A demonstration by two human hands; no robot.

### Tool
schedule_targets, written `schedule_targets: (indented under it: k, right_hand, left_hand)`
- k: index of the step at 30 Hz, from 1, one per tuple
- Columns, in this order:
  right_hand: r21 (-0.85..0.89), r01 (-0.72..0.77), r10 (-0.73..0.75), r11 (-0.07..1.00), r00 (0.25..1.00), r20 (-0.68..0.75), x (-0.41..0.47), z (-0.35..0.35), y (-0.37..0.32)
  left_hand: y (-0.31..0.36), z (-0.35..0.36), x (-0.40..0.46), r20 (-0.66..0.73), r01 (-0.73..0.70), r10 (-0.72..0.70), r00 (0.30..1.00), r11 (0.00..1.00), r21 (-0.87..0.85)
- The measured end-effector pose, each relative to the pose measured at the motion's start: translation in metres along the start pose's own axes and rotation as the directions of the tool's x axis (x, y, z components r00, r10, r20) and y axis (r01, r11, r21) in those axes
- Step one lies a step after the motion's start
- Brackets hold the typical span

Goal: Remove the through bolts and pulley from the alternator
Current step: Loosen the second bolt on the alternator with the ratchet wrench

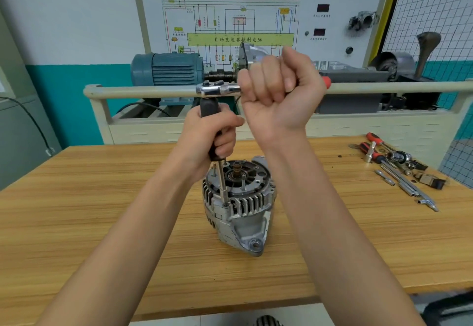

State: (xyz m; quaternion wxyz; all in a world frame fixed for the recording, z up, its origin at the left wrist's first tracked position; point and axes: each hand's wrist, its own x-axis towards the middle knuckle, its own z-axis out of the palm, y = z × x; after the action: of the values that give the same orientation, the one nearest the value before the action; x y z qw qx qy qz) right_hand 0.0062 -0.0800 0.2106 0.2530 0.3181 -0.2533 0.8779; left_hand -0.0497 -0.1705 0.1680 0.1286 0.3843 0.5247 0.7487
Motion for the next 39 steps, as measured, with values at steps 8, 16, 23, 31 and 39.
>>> schedule_targets:
  k: [8, 16, 23, 31, 39]
  right_hand:
    - [0.117, 0.029, -0.020, 0.993, 0.997, -0.074, -0.002, -0.006, -0.001]
    - [-0.508, 0.542, -0.500, 0.669, 0.834, 0.233, -0.024, 0.014, 0.038]
    - [0.022, -0.011, 0.011, 1.000, 1.000, 0.005, 0.005, -0.003, 0.004]
    - [0.007, 0.091, -0.091, 0.996, 0.995, -0.047, 0.000, -0.007, 0.006]
    - [-0.481, 0.490, -0.466, 0.727, 0.866, 0.180, -0.020, 0.009, 0.036]
  left_hand:
    - [0.001, 0.002, 0.002, 0.096, 0.095, -0.093, 0.991, 0.995, -0.022]
    - [-0.007, 0.021, 0.006, -0.391, -0.069, 0.170, 0.904, 0.964, 0.257]
    - [0.000, -0.004, -0.001, 0.033, -0.009, 0.009, 0.999, 1.000, 0.009]
    - [-0.002, 0.009, 0.006, -0.126, 0.074, -0.070, 0.990, 0.997, 0.029]
    - [-0.009, 0.017, 0.007, -0.406, -0.041, 0.131, 0.905, 0.974, 0.222]
